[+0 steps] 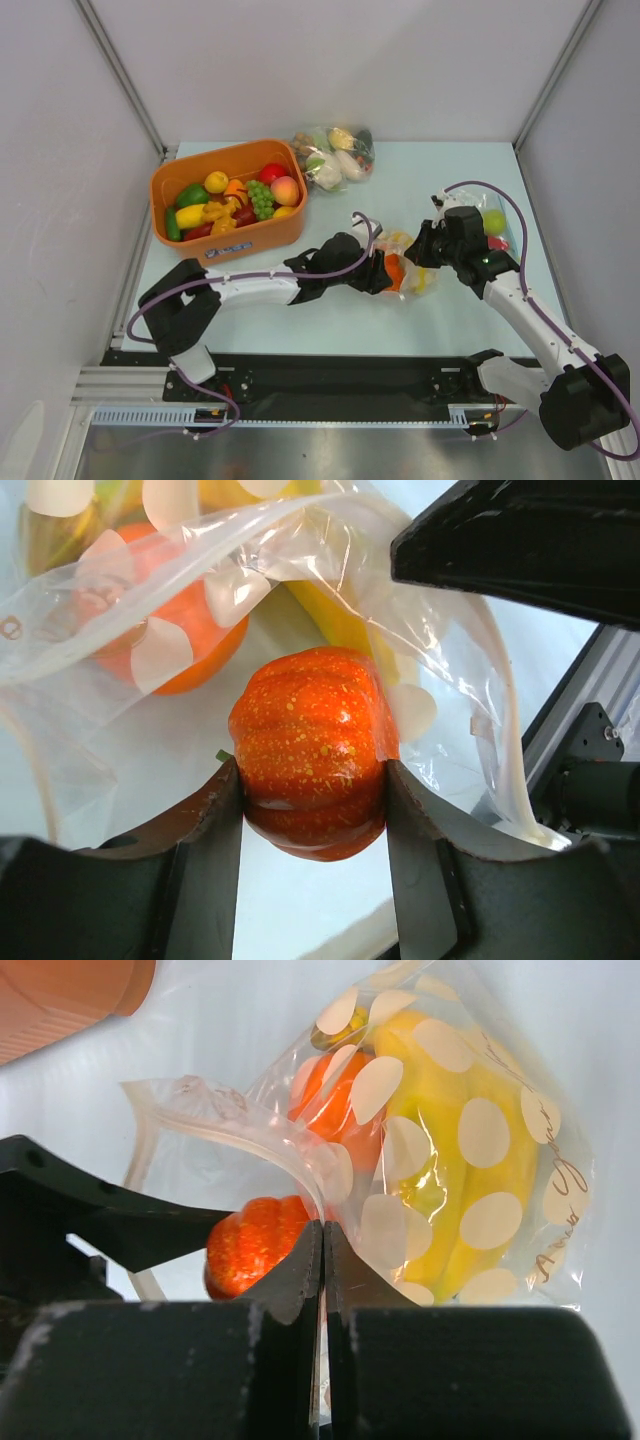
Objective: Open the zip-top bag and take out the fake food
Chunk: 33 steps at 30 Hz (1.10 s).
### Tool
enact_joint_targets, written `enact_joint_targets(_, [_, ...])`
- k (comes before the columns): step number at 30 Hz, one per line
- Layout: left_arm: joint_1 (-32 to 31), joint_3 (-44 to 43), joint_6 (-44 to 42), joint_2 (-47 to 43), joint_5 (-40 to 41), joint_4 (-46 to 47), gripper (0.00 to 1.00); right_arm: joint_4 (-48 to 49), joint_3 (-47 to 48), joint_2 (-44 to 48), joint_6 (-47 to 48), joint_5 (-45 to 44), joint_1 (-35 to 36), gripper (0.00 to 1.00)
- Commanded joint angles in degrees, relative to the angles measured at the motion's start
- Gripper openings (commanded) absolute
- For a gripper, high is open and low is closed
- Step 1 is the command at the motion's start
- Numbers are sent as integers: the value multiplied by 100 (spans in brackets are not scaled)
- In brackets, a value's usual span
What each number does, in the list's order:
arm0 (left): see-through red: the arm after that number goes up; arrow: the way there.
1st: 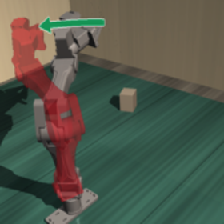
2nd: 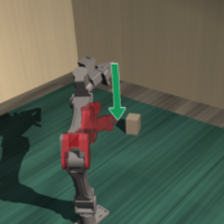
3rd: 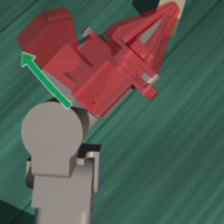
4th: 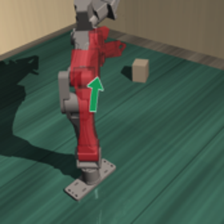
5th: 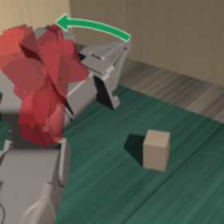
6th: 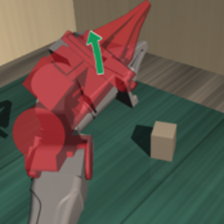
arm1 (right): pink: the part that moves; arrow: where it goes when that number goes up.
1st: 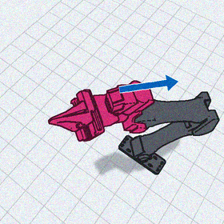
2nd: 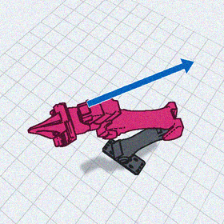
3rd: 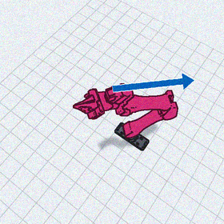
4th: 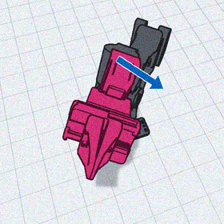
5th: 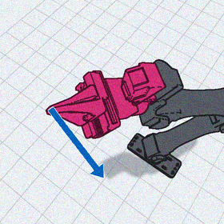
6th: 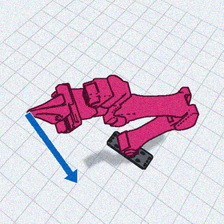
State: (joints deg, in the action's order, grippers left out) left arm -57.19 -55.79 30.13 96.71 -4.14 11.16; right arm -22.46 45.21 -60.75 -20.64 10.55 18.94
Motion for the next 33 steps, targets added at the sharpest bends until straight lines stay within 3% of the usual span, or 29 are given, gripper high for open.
enact_joint_targets(1, [76,7,-183,-476,212,-114,0,110,-12,11,122,-53,-22,0])
enact_joint_targets(9, [226,-72,-279,-872,344,27,0,101,-12,11,140,-53,-31,0])
enact_joint_targets(20, [700,-257,-561,-1662,195,-588,0,110,-74,2,183,-97,-31,0])
enact_joint_targets(29, [1534,-353,-1201,-2928,396,-1484,0,224,-91,-103,148,9,-39,0])
enact_joint_targets(33, [2402,-511,-1448,-2956,625,-1661,0,224,-100,-95,140,35,-48,0])
